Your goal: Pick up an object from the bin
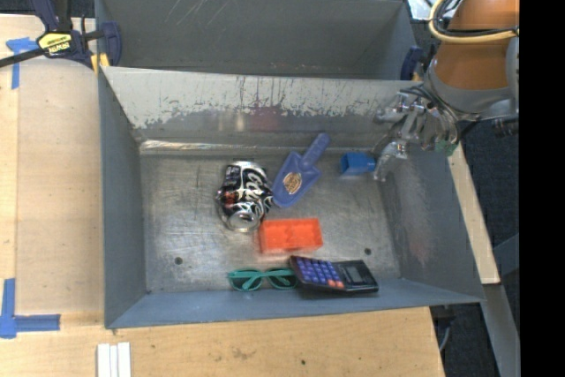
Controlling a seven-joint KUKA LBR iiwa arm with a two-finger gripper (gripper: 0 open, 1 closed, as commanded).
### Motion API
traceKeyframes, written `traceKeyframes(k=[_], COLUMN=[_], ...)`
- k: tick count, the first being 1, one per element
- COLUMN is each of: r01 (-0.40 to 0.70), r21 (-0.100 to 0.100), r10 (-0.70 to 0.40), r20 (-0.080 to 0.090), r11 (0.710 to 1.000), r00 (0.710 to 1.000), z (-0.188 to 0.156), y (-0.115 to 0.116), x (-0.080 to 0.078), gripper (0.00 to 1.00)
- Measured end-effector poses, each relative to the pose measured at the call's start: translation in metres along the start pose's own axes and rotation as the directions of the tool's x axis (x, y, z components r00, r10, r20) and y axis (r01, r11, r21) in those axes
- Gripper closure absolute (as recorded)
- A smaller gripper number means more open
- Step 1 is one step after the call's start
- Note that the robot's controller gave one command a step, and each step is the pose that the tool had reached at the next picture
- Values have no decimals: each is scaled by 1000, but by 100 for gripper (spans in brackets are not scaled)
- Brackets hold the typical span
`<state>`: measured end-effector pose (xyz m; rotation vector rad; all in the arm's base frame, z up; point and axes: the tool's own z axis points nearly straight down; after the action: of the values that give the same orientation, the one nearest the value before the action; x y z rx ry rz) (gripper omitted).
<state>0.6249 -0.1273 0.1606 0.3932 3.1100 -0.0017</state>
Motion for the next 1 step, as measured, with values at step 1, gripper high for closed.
traceKeyframes(k=[1], r01=[-305], r21=[0], r10=[305], r20=[-2], r11=[952], r00=[952], z=[71], y=[2], x=[3], gripper=[0])
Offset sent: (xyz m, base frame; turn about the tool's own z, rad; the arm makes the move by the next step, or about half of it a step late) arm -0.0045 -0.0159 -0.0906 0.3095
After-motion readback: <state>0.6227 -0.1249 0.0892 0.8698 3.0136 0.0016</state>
